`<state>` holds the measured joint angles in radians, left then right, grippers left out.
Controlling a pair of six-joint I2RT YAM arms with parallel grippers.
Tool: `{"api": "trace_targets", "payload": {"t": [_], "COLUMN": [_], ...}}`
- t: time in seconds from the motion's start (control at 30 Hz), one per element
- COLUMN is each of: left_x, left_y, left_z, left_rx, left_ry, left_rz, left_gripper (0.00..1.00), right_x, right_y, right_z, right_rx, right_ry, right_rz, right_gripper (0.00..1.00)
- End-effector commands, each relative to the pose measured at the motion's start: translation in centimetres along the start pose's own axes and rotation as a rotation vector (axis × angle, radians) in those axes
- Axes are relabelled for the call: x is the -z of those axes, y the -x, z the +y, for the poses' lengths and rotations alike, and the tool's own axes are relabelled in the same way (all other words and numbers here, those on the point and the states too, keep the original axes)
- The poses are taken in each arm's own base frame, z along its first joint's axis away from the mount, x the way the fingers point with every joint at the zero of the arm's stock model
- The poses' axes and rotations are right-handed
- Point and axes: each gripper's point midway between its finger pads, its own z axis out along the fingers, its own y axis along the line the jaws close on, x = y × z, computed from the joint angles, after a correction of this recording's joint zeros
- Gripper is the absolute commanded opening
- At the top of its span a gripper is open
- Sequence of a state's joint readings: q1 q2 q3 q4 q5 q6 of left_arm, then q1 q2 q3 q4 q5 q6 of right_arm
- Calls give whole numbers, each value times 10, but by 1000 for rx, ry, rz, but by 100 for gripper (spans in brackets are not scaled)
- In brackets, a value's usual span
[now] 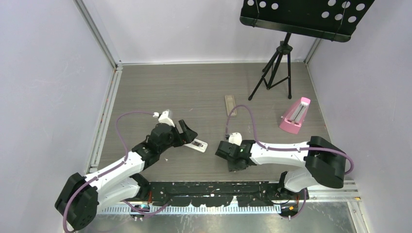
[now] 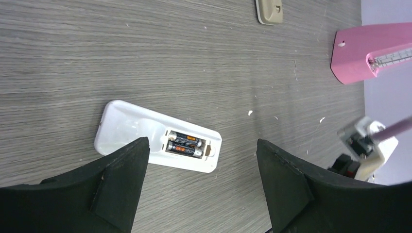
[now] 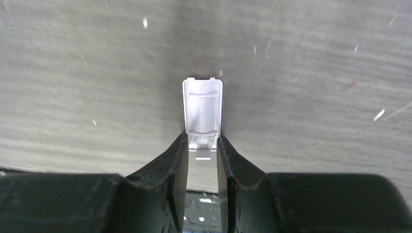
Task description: Load the batteries into the remote control
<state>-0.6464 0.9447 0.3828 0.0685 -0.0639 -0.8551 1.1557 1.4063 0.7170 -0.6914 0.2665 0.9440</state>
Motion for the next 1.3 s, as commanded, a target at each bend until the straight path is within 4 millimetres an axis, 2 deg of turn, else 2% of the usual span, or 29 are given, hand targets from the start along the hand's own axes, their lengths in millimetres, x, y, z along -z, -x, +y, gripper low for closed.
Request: {"api": "trace_targets", "payload": {"t": [0.0, 0.1, 0.23, 0.27, 0.53, 0.63, 0.8, 0.9, 1.07, 1.27], "left_x": [-2, -3, -3, -3, -7, -9, -10, -10, -10, -14], "left_y": [8, 9, 10, 10, 8, 7, 5, 3, -1, -10], "left_z": [-24, -26, -27, -26, -24, -24, -30, -34, -47, -59], "left_rx": [-15, -17, -23, -25, -26, -26, -27, -29, -35, -37], "left_ry": [-102, -105, -107, -106, -98, -96, -120, -138, -202, -259], "left_rz": [-15, -15, -18, -17, -9, -7, 16, 29, 65, 129], "left_gripper": [83, 83, 83, 83, 83, 83, 83, 83, 83, 82], "right_x": [-24, -21, -13, -11, -4, -5, -15, -16, -5, 17], "right_y": [44, 60, 61, 59, 49, 50, 45, 46, 60, 79], "right_z": [-3, 3, 4, 2, 3, 3, -1, -2, 4, 7], "right_rx": [-61, -50, -43, -44, -57, -55, -41, -43, -46, -66], "right_ry": [-62, -44, -37, -42, -19, -25, -62, -68, -7, 71], "right_rz": [-152, -179, -173, -166, -116, -119, -95, -99, -175, -288], "right_gripper": [12, 15, 35, 37, 38, 34, 17, 13, 12, 7]}}
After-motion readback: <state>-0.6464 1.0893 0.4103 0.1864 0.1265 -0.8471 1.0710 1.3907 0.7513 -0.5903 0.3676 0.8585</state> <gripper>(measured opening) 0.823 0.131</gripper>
